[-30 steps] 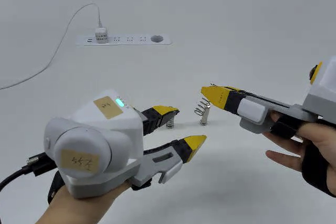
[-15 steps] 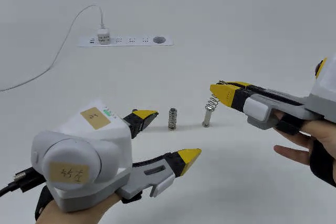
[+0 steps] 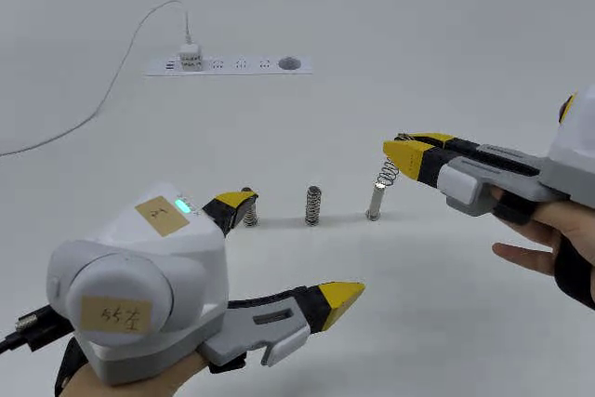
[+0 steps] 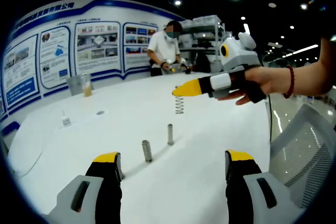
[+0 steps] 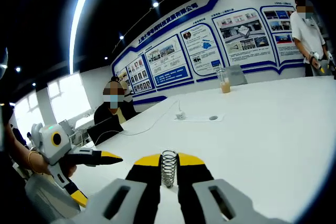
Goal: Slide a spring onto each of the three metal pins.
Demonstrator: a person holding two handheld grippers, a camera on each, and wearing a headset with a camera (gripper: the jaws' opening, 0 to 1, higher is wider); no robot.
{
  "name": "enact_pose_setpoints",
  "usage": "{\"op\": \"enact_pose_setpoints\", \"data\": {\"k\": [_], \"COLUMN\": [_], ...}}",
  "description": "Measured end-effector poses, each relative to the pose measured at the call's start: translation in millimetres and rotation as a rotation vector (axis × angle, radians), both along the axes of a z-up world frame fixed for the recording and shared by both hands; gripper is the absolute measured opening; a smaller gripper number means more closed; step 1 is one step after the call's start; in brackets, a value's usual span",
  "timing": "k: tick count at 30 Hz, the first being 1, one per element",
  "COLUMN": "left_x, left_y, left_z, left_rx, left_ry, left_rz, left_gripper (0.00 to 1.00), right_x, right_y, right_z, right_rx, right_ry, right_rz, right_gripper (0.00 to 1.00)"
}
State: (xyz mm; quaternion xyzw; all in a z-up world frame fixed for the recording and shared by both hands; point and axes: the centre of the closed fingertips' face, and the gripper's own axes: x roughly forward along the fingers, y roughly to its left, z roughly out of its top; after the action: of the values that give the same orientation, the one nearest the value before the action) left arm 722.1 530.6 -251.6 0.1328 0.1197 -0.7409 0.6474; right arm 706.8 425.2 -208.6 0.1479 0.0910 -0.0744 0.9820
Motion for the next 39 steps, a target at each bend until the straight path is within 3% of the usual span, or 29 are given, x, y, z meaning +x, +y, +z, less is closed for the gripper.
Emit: {"op": "enact_pose_setpoints", "data": {"k": [10,13,20,29,32,39], "left_x": [10.7,12.4,17.0,21.5,20.8,22.0], "left_y": [4.7,6.1,7.6,9.1,9.1,9.9], "left_z": [-2.8,-4.0,-5.7,-10.9,-10.6,-13.2], "left_rx": [0.0,-0.003,-0.003,0.019,0.015,0.024], "left_ry": [0.04,0.064,0.085,0.068,0.084,0.08], "left_rz": [0.056,0.067,0.09,0.097,0.096,0.1], "left_gripper": [0.95,0.97,1.0,1.0,1.0,0.99], "right_x": [10.1,12.4,14.5,16.3,17.0,17.0], "right_y": [-10.7,-14.3,-20.3,-24.4,-25.5,-25.4], "right_z": [-9.2,-13.5,-24.7,-37.7,-40.3,-44.3], "right_rx": [-0.068,-0.08,-0.095,-0.119,-0.119,-0.138], "right_ry": [0.022,0.033,0.061,0.095,0.1,0.117], "right_rz": [0.014,0.013,0.014,0.018,0.016,0.022], "right_gripper": [0.12,0.12,0.12,0.12,0.12,0.12]}}
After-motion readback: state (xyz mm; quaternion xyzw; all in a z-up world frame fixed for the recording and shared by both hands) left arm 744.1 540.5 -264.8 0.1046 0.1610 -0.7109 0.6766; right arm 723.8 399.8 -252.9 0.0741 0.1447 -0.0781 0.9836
